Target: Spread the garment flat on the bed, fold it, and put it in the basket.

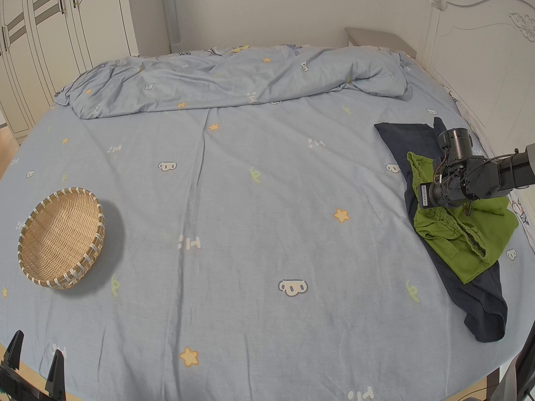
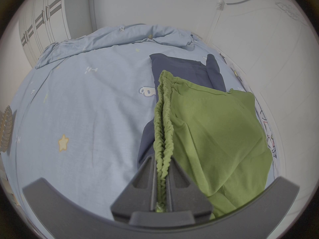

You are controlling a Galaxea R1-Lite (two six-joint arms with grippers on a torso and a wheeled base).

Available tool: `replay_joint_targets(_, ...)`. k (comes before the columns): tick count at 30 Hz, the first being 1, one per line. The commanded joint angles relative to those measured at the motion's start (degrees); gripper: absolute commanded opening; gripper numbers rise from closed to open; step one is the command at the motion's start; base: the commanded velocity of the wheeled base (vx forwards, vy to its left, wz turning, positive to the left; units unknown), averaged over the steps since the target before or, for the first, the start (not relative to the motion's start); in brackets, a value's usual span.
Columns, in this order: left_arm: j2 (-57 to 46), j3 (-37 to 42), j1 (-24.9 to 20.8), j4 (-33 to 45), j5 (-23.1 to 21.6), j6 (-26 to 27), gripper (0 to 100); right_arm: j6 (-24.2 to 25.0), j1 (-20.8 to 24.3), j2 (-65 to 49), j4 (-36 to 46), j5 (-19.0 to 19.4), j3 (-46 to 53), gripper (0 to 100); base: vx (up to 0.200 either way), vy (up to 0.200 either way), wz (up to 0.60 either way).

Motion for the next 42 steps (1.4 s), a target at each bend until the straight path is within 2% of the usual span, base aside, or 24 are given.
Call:
replay_joint_targets(1,-0.9,1.0,0.0,0.0,0.0,-0.1,100,0.5,0.1,-0.4,0.3,0.1,-0.9,0,0.000,0.000,0.00)
replay_joint_targets(5,-0.9,1.0,0.0,0.0,0.0,0.0,100,3.4,0.5,-1.8,3.3,0.2,-3.4,0,0.000,0.000,0.00)
replay_joint_targets(7,-0.9,1.0,0.0,0.0,0.0,0.0,100,7.1,0.9,-5.3,9.4,1.0,-7.0,0,0.000,0.000,0.00)
replay_joint_targets(9,-0.9,1.0,0.0,0.0,0.0,-0.1,100,8.0,1.0,-6.2,11.4,1.3,-8.1,0,0.000,0.000,0.00)
replay_joint_targets(10,-0.9,1.0,0.0,0.1,0.0,0.0,100,10.8,1.6,-10.2,17.9,4.6,-11.3,0,0.000,0.000,0.00)
replay_joint_targets(11,-0.9,1.0,0.0,0.0,0.0,0.0,100,11.5,1.9,-11.4,19.6,6.0,-12.1,0,0.000,0.000,0.00)
replay_joint_targets(12,-0.9,1.0,0.0,0.0,0.0,-0.1,100,12.6,2.3,-14.1,23.9,9.5,-14.0,0,0.000,0.000,0.00)
replay_joint_targets(13,-0.9,1.0,0.0,0.0,0.0,-0.1,100,12.6,2.3,-14.1,23.9,9.5,-14.0,0,0.000,0.000,0.00)
replay_joint_targets(14,-0.9,1.0,0.0,0.0,0.0,-0.1,100,14.0,3.2,-18.0,30.0,14.1,-16.5,0,0.000,0.000,0.00)
replay_joint_targets(15,-0.9,1.0,0.0,0.0,0.0,0.0,100,14.4,3.6,-19.0,31.4,15.0,-17.0,0,0.000,0.000,0.00)
replay_joint_targets(19,-0.9,1.0,0.0,0.0,0.0,0.0,100,16.9,10.0,-25.2,36.8,16.1,-16.1,0,0.000,0.000,0.00)
replay_joint_targets(24,-0.9,1.0,0.0,0.0,0.0,0.0,100,21.1,18.7,-29.8,35.4,15.5,-11.5,0,0.000,0.000,0.00)
replay_joint_targets(28,-0.9,1.0,0.0,0.0,0.0,0.0,100,23.7,25.8,-30.4,33.1,12.3,-7.1,0,0.000,0.000,0.00)
replay_joint_targets(29,-0.9,1.0,0.0,0.0,0.0,0.0,100,23.7,25.8,-30.4,33.1,12.3,-7.1,0,0.000,0.000,0.00)
replay_joint_targets(30,-0.9,1.0,0.0,0.0,0.0,0.0,100,23.9,29.2,-30.2,27.7,9.0,-2.5,0,0.000,0.000,0.00)
replay_joint_targets(31,-0.9,1.0,0.0,0.0,0.0,0.0,100,23.9,30.2,-30.2,25.3,8.1,-0.9,0,0.000,0.000,0.00)
replay_joint_targets(33,-0.9,1.0,0.0,0.0,0.0,0.0,100,23.8,35.2,-30.2,13.0,3.9,6.4,0,0.000,0.000,0.00)
replay_joint_targets(36,-0.9,1.0,0.0,0.0,0.0,-0.1,100,23.7,42.0,-29.9,0.6,-1.1,12.1,0,0.000,0.000,0.00)
replay_joint_targets(39,-0.9,1.0,0.0,0.0,0.0,-0.1,100,23.6,48.6,-27.2,-5.4,-6.0,12.8,0,0.000,0.000,0.00)
replay_joint_targets(42,-0.9,1.0,0.0,0.1,0.0,0.0,100,23.5,52.7,-24.6,-6.9,-10.4,9.5,0,0.000,0.000,0.00)
